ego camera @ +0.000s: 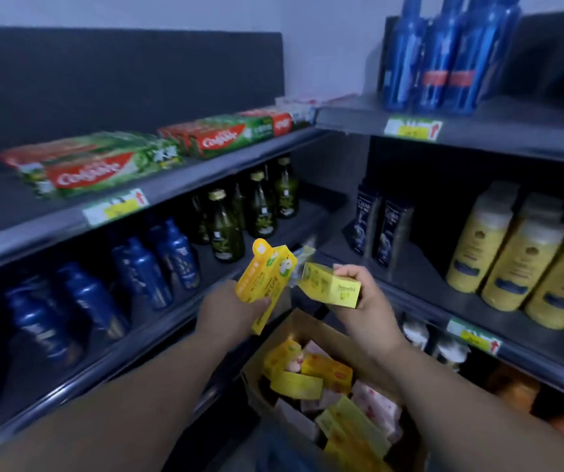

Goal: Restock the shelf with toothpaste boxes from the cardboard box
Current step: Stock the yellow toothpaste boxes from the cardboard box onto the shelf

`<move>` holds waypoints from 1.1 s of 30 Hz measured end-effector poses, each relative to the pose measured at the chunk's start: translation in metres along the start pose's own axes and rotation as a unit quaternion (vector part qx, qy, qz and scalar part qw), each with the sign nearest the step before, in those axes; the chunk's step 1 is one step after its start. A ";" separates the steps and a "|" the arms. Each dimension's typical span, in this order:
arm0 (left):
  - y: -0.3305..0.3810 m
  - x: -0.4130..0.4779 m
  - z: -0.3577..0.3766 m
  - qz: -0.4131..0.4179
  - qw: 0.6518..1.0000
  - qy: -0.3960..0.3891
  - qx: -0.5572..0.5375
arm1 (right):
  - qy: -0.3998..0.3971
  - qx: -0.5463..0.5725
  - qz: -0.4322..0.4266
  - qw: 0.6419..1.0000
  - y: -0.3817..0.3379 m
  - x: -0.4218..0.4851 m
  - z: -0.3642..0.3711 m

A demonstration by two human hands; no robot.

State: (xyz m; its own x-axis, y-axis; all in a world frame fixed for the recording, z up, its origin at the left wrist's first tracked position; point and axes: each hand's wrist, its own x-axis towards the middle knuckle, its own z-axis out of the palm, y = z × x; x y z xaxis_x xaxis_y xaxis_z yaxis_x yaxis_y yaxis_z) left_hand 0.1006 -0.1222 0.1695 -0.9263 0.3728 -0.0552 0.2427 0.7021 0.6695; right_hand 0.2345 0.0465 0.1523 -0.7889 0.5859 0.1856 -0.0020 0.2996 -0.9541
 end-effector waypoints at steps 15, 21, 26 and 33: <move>-0.065 -0.129 -0.193 -0.043 0.988 0.149 -0.016 | -0.122 0.125 -0.047 0.983 -0.150 -0.078 0.133; -0.140 -0.232 -0.282 -0.089 0.972 0.215 -0.033 | -0.193 0.249 0.047 0.948 -0.200 -0.158 0.219; -0.204 -0.334 -0.356 -0.125 0.957 0.262 -0.024 | -0.337 0.351 0.142 0.862 -0.265 -0.247 0.288; -0.274 -0.475 -0.438 -0.163 0.935 0.315 0.008 | -0.438 0.320 0.159 0.825 -0.337 -0.375 0.377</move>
State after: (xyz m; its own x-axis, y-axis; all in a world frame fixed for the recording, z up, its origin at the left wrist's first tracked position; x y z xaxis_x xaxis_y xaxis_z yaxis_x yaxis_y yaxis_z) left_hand 0.3476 -0.7578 0.3367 -0.9367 -0.2902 0.1961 -0.0826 0.7272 0.6815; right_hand 0.2989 -0.5584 0.3160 -0.9531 -0.2939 -0.0720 0.1880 -0.3885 -0.9021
